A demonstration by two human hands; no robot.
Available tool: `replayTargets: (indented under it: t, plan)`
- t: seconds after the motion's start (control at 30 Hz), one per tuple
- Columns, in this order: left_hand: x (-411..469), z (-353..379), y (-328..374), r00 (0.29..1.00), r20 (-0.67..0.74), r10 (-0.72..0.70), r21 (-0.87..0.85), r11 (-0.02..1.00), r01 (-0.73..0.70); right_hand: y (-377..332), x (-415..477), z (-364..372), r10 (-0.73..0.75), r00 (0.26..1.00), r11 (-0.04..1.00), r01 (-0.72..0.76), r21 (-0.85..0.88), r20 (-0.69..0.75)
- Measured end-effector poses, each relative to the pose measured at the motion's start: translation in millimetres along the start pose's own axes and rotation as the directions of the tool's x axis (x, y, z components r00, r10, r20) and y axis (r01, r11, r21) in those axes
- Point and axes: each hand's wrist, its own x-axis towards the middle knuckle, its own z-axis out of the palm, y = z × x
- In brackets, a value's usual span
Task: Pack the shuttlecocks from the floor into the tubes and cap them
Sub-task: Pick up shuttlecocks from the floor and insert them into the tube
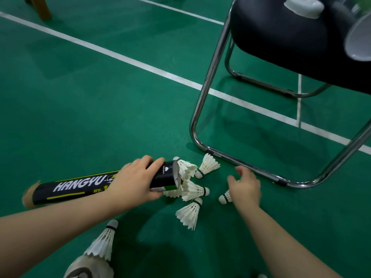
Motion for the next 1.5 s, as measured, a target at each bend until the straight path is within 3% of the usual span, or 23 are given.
replayTargets:
  t: [0.07, 0.13, 0.3, 0.47, 0.6, 0.73, 0.93, 1.13, 1.27, 1.5]
  plan:
    - [-1.4, 0.0, -1.3, 1.000, 0.001, -0.009, 0.015, 1.000, 0.009, 26.5, 14.1, -8.6, 0.096, 0.995, 0.985, -0.093, -0.144, 0.017]
    - [-1.2, 0.6, -2.3, 1.000, -0.004, -0.013, 0.021, 1.000, 0.013, 45.1, 20.4, -12.9, 0.164, 0.985, 0.973, -0.152, -0.176, 0.051]
    - [2.4, 0.5, 0.4, 1.000, -0.002, -0.017, 0.023, 1.000, 0.017, 64.1, 22.7, -6.7, 0.232, 0.965, 0.963, -0.210, -0.168, 0.125]
    - [3.2, 0.4, 2.9, 1.000, 0.019, -0.012, 0.025, 1.000, 0.012, 57.6, 21.9, -2.6, 0.217, 0.975, 0.976, -0.215, -0.031, 0.049]
    - [2.5, 0.1, 4.3, 0.999, 0.036, -0.012, 0.016, 1.000, 0.011, 51.1, 21.8, -5.2, 0.146, 0.988, 0.982, -0.139, 0.131, -0.050]
    - [4.1, -0.8, 7.4, 0.998, 0.057, -0.013, 0.006, 1.000, 0.013, 41.0, 14.3, -9.6, 0.000, 0.993, 0.950, 0.037, 0.310, -0.119]
    - [5.8, 0.2, 10.6, 0.997, 0.071, 0.005, -0.017, 1.000, -0.003, 14.2, -6.6, -2.8, -0.225, 0.973, 0.949, 0.230, 0.217, -0.050]
    - [5.0, 0.6, 23.6, 0.987, 0.089, 0.133, -0.042, 0.991, -0.130, -21.5, -34.6, 11.5, -0.433, 0.899, 0.894, 0.420, 0.155, 0.062]
    - [6.9, 1.1, 32.0, 0.970, 0.134, 0.204, -0.113, 0.975, -0.189, -42.3, -43.6, 18.3, -0.454, 0.871, 0.885, 0.418, 0.206, 0.187]
    - [7.4, 1.6, 30.2, 0.952, 0.161, 0.260, -0.156, 0.959, -0.236, -48.8, -43.6, 14.2, -0.482, 0.849, 0.869, 0.433, 0.240, 0.215]
